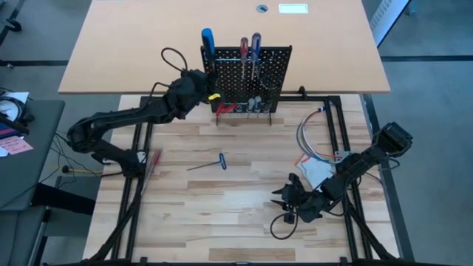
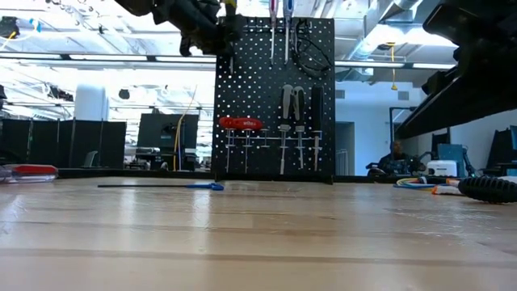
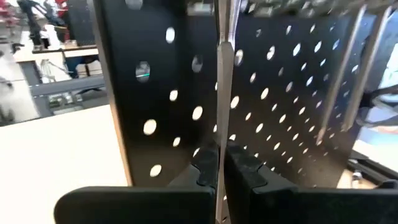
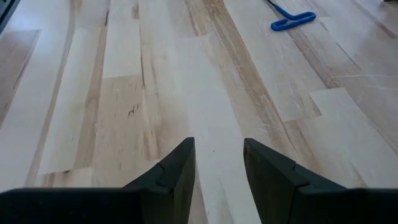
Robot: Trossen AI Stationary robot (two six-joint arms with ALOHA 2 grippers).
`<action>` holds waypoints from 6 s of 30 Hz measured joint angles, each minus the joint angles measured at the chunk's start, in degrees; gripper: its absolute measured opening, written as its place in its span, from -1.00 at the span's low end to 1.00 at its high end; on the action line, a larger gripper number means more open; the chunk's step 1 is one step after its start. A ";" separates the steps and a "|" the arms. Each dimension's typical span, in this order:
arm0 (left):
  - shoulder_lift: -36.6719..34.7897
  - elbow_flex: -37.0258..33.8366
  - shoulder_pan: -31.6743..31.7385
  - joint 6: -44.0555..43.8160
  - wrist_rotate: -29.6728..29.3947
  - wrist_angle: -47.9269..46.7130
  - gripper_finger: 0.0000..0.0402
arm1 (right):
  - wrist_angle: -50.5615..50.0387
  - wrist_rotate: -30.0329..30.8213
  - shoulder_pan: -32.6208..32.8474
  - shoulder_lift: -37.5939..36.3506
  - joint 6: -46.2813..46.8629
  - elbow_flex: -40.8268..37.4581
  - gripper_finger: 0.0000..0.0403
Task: Hang tools onto peg board
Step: Hang the blue screwdriver on the pegboard, then hang the transparent red screwdriver on the pegboard
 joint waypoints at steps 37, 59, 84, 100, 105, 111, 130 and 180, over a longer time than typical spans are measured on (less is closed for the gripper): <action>-14.15 -0.83 -12.72 -9.32 -2.77 -55.06 -0.20 | -0.02 0.00 0.72 0.00 -0.04 0.00 -0.29; 12.41 -9.65 -39.93 -61.87 15.92 -92.19 -0.25 | 0.22 0.04 -0.20 0.00 -1.56 0.00 -0.29; 12.29 -22.33 -8.62 -41.17 22.91 -82.89 -0.20 | 0.18 0.02 -0.35 0.00 -1.99 0.02 -0.29; 12.26 -17.19 -12.66 -34.49 28.17 -72.15 -0.32 | 0.19 -0.02 -0.39 0.00 -1.97 0.02 -0.29; 11.18 -16.15 -14.09 -33.34 26.42 -67.07 -0.44 | 0.17 -0.07 -0.39 0.00 -1.97 0.02 -0.29; 3.60 -16.25 -17.70 -33.33 25.10 -51.66 -0.44 | 0.01 -0.17 -0.39 0.00 -1.97 0.02 -0.29; -11.31 -16.24 -34.59 -12.89 8.88 -6.02 -0.44 | 12.34 -0.10 -4.20 0.02 -10.53 0.02 -0.29; -1.96 -16.24 -47.21 10.92 -6.76 19.86 -0.44 | 27.74 -19.80 -27.23 19.15 -25.97 14.56 -0.32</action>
